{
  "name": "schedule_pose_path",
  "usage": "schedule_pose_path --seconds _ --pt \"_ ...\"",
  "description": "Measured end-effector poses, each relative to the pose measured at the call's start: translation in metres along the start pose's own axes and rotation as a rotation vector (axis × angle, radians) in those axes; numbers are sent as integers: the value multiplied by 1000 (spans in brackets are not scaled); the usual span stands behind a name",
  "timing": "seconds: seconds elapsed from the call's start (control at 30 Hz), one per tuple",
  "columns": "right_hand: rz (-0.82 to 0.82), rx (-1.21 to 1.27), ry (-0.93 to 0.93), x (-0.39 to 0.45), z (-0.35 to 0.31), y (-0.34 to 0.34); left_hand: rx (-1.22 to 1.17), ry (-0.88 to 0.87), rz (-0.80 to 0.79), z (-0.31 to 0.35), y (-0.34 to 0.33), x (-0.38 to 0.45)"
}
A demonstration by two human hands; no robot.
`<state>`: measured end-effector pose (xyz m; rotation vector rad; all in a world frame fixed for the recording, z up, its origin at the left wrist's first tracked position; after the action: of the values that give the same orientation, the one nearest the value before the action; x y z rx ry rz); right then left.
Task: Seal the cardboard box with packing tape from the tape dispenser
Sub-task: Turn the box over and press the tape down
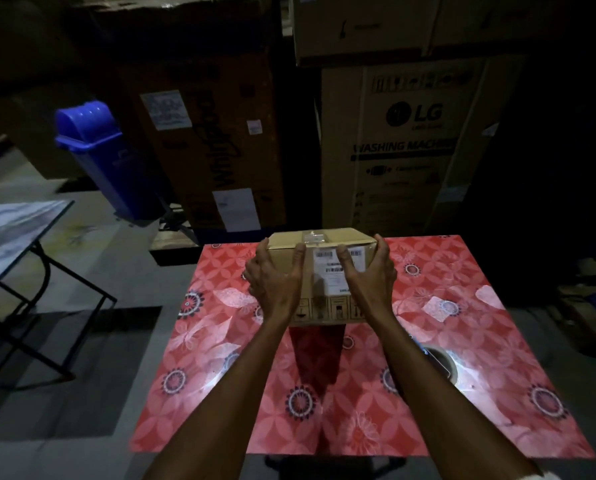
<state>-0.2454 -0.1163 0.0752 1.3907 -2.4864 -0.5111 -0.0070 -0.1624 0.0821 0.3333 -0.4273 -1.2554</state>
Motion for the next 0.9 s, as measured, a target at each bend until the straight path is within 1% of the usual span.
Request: schedule_pose_path --seconds 0.1,0.33,0.5,0.7,0.9 --pt "20 -35 -45 -4 -7 3 16 37 9 1 2 -4" --pt "155 -154 -83 -21 -23 11 129 74 43 15 12 -16" --pt "164 -197 -84 -22 -29 11 168 84 45 22 14 -20" --pt "106 -210 -40 -20 -32 9 200 91 41 24 13 -16" --pt "-80 -222 -49 -8 -24 9 269 81 55 28 11 -11"
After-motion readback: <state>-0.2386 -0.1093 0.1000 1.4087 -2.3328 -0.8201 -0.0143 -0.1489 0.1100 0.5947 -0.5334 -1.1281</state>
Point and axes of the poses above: each hand's wrist, its own x-axis towards the middle knuckle, its own y-axis out of the back of the hand, z = x × y, the point moved 9 cm from there along x, towards the middle knuckle, and after that the axes turned 4 degrees about -z, right-handed, at the moved point
